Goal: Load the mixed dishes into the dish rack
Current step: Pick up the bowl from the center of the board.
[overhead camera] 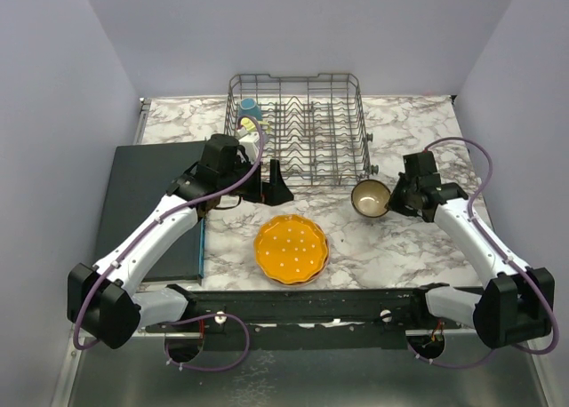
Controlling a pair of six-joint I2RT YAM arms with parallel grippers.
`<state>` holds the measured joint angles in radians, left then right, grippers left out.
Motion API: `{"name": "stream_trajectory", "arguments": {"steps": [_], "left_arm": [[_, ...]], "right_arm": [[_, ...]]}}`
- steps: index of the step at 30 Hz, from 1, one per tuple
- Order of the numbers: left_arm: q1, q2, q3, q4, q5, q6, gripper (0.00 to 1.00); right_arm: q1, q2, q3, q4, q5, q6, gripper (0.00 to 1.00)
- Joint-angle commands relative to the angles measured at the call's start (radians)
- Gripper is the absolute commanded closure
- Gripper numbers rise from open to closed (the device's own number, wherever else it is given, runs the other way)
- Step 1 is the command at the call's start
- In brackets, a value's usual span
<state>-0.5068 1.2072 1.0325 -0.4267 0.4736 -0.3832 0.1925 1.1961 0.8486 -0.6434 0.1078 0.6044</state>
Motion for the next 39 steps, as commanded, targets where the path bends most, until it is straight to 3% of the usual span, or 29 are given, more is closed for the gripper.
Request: {"name": "stream_trajectory", "arguments": {"steps": [1, 10, 25, 39], "left_arm": [[-0.008, -0.008, -0.003, 0.026, 0.072, 0.0, 0.01], [-0.044, -0.038, -0.011, 0.026, 0.019, 0.012, 0.01], [-0.095, -0.021, -0.035, 0.015, -0.081, -0.073, 0.07], [-0.095, 0.007, -0.007, -0.057, -0.246, -0.146, 0.16]], "right_arm": [[0.01, -0.045, 0.018, 0.006, -0.125, -0.031, 1.0], [0.14, -0.052, 0.095, -0.02, -0.113, -0.015, 1.0], [0.505, 0.134, 0.332, -0.099, 0.188, 0.066, 1.0], [0.676, 0.242, 0.497, -0.165, 0.318, 0.103, 1.0]]}}
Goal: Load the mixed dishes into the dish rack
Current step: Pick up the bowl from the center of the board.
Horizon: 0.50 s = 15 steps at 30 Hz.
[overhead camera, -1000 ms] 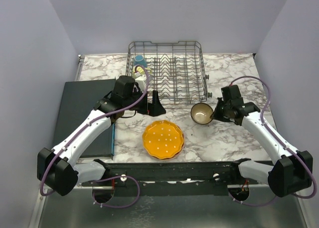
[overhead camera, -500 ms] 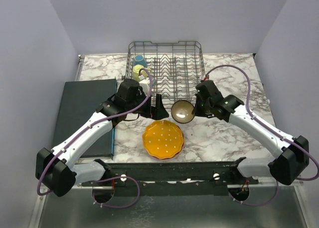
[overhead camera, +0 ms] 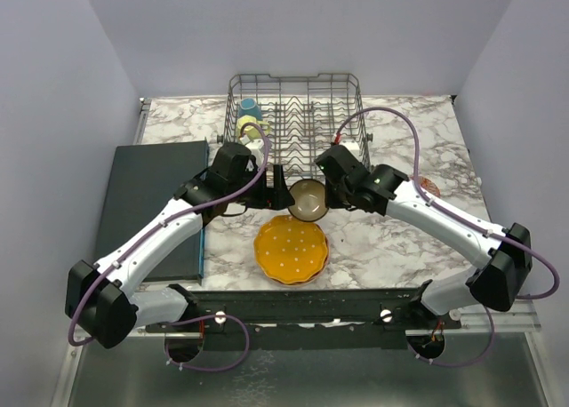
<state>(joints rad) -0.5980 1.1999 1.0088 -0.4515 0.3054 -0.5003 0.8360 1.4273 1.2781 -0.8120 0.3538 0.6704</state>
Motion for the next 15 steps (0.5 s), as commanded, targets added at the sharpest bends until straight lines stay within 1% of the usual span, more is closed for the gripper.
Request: {"name": "stream_trajectory", "arguments": {"steps": [1, 7, 15], "left_arm": [[-0.003, 0.018, 0.02, -0.035, -0.086, -0.03, 0.17], [-0.003, 0.038, 0.038, -0.042, -0.103, -0.037, 0.22], [-0.003, 0.062, 0.059, -0.056, -0.114, -0.037, 0.36]], "right_arm": [[0.04, 0.014, 0.074, 0.001, 0.077, 0.037, 1.0], [0.075, 0.04, 0.117, -0.025, 0.102, 0.044, 1.0], [0.097, 0.056, 0.15, -0.05, 0.139, 0.051, 1.0]]}}
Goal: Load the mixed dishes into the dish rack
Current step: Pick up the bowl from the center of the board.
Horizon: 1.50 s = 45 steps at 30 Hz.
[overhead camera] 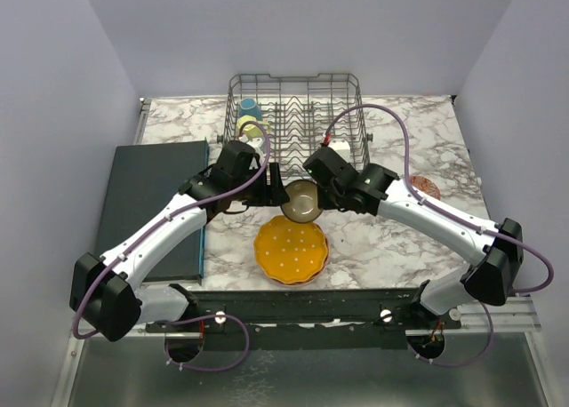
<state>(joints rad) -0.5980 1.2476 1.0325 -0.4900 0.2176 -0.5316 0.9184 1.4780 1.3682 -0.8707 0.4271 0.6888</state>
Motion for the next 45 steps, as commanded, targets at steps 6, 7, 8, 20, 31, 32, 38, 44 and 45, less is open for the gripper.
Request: {"name": "stream_trajectory", "arguments": {"steps": [6, 7, 8, 20, 31, 32, 38, 44, 45], "left_arm": [[-0.003, 0.036, 0.044, -0.022, -0.021, -0.005, 0.4], [-0.003, 0.039, 0.044, -0.024, -0.023, -0.005, 0.4], [-0.003, 0.042, 0.046, -0.023, -0.023, -0.005, 0.4], [-0.003, 0.047, 0.04, -0.023, -0.011, -0.001, 0.7], [-0.003, 0.042, 0.032, -0.024, 0.006, 0.004, 1.0], [-0.003, 0.04, 0.032, -0.024, 0.008, 0.004, 1.0], [-0.003, 0.024, 0.03, -0.016, 0.018, 0.002, 1.0], [0.005, 0.012, 0.021, 0.017, 0.088, 0.003, 1.0], [0.009, 0.01, 0.018, 0.022, 0.101, 0.001, 1.0]], "right_arm": [[0.031, 0.021, 0.084, 0.002, 0.078, 0.034, 1.0], [0.033, 0.025, 0.088, 0.0, 0.081, 0.034, 1.0], [0.034, 0.028, 0.093, -0.003, 0.082, 0.035, 1.0], [0.043, 0.035, 0.089, -0.005, 0.094, 0.046, 1.0], [0.044, 0.015, 0.073, 0.023, 0.074, 0.042, 0.91], [0.044, 0.005, 0.063, 0.035, 0.065, 0.037, 0.87], [0.045, -0.074, 0.001, 0.089, 0.01, 0.024, 0.52], [0.044, -0.18, -0.081, 0.12, -0.019, 0.033, 0.31], [0.044, -0.198, -0.098, 0.132, -0.03, 0.037, 0.28]]}}
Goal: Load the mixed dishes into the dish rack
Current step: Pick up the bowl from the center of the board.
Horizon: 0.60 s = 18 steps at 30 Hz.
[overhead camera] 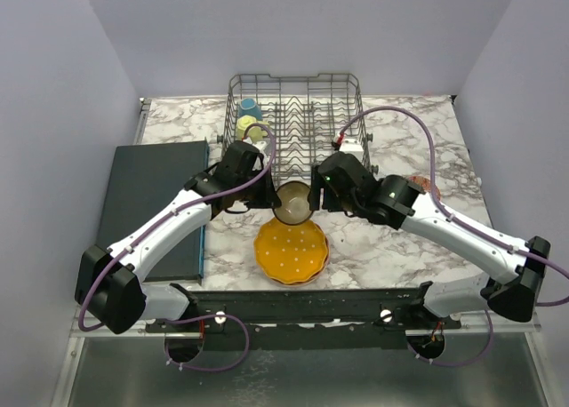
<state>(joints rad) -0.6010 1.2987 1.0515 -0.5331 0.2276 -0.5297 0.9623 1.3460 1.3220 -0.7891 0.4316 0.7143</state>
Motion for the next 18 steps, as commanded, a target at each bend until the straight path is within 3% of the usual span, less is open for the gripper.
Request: {"name": "stream_trajectory", "arguments": {"steps": [1, 12, 18], "left_arm": [[0.016, -0.043, -0.005, 0.074, 0.106, -0.003, 1.0], [0.123, -0.092, -0.045, 0.165, 0.325, -0.057, 1.0], [0.155, -0.116, -0.049, 0.194, 0.408, -0.092, 1.0]], "right_arm": [[0.0, -0.097, -0.074, 0.072, -0.056, 0.013, 0.26], [-0.005, -0.295, -0.201, 0.231, -0.194, 0.059, 0.06], [-0.026, -0.303, -0.234, 0.31, -0.299, 0.1, 0.03]]}}
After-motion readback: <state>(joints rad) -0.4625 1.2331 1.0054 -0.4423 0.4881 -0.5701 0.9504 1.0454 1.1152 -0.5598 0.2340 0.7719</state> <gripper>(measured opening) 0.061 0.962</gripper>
